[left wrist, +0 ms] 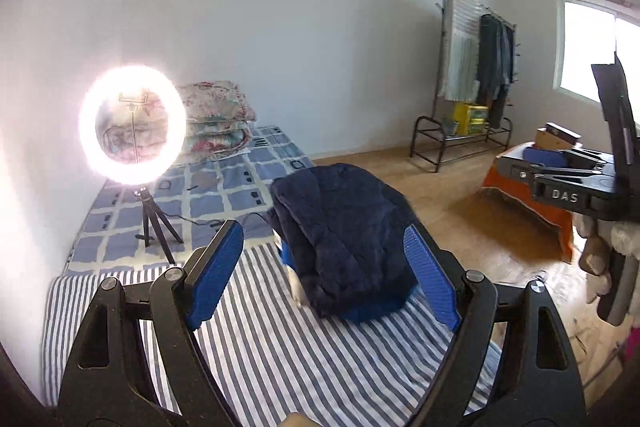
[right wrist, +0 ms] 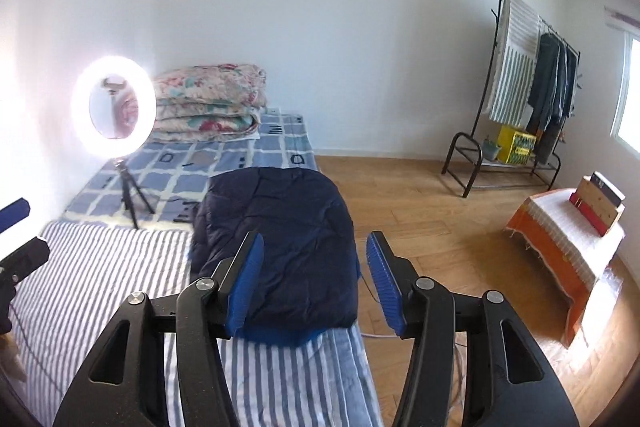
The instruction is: Fold large clothes
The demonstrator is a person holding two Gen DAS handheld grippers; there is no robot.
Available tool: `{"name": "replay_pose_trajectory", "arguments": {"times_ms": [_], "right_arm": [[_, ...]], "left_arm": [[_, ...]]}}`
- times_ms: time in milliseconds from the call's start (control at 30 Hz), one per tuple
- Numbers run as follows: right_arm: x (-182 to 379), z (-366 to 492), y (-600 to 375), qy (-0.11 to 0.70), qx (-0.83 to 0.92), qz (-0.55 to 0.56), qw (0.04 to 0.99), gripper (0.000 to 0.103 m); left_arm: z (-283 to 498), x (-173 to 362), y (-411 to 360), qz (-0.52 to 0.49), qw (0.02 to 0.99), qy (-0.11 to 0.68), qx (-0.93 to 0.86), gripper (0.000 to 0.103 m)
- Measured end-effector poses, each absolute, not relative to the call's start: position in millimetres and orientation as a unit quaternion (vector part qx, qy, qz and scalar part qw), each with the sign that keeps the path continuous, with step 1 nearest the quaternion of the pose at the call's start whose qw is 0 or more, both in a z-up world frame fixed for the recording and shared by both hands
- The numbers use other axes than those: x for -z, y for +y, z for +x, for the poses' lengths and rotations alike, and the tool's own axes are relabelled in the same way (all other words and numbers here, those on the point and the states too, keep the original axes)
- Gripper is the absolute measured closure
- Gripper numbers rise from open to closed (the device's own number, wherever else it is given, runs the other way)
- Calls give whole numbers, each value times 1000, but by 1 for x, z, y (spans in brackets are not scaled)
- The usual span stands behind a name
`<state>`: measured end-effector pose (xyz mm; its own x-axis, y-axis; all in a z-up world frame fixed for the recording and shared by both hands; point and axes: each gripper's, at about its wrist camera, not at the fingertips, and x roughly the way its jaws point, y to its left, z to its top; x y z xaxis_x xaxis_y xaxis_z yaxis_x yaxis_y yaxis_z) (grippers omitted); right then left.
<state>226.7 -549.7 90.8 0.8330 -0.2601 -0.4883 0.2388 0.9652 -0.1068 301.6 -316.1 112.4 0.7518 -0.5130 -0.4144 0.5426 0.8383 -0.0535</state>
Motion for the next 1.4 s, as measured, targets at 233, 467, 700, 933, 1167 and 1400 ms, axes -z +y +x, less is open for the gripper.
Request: {"name": "replay_pose_trajectory", "arguments": {"times_ms": [233, 467, 700, 933, 1167, 1400], "right_arm": [[-97, 156, -514, 232, 118, -25, 965, 44], [-73, 102, -484, 227, 114, -29, 967, 41], [-45, 73, -466, 228, 123, -36, 965, 36], [-29, 52, -457, 214, 143, -38, 966, 27], [-17, 40, -453, 202, 147, -26, 968, 22], [-18, 30, -449, 191, 148, -16, 970, 22]], "left_arm": [[214, -122, -283, 46, 937, 196, 287, 18], [158, -106, -246, 29, 934, 212, 287, 11], [128, -85, -226, 29, 935, 214, 282, 3], [115, -75, -216, 36, 937, 212, 275, 0], [110, -67, -215, 49, 937, 212, 273, 0], [106, -72, -209, 41, 943, 202, 262, 0]]}}
